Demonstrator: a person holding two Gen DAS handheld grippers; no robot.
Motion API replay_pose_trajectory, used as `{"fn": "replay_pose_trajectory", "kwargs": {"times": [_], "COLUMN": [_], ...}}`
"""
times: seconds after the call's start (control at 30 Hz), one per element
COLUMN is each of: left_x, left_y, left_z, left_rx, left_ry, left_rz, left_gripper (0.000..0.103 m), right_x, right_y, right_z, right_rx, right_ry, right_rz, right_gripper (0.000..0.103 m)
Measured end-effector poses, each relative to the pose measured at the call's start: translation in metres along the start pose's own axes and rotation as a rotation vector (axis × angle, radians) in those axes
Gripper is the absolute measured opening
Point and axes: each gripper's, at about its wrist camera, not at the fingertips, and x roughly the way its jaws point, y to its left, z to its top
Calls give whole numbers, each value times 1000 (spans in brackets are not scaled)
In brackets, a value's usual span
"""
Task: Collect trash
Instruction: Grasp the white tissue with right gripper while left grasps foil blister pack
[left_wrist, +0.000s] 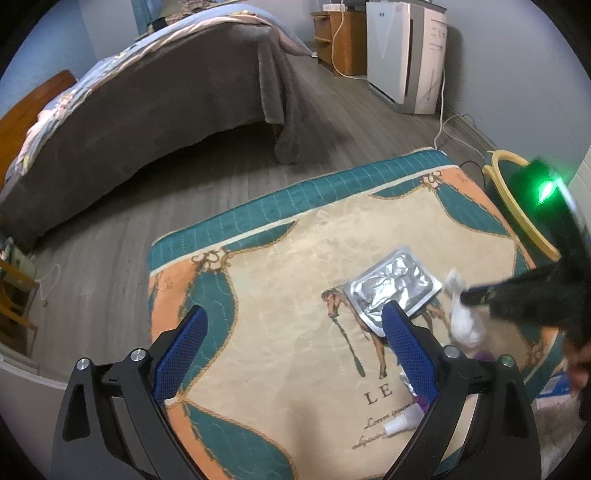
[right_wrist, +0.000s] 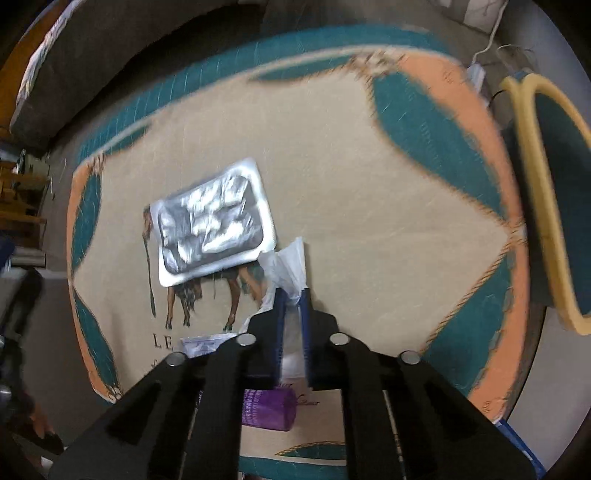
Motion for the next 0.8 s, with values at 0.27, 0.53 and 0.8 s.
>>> {"fn": "replay_pose_trajectory", "kwargs": {"times": [0.27,0.53,0.8], "left_x": [24,62,109], "left_y": [-28,-67,-88], "left_z": [4,3,4], "left_rx": [57,207,319], "left_ry": [38,88,169], "left_rz": [-60,-135,-136], "left_gripper": [94,94,94], "right_x": [-26,-20,-10], "right_y": [-9,-38,-73], "right_z": [22,36,41], "right_rx": [-110,-60,50], "right_ry": [-139,-130,-92], "right_rz": [-165,-176,-123], "right_gripper": [7,7,11]}}
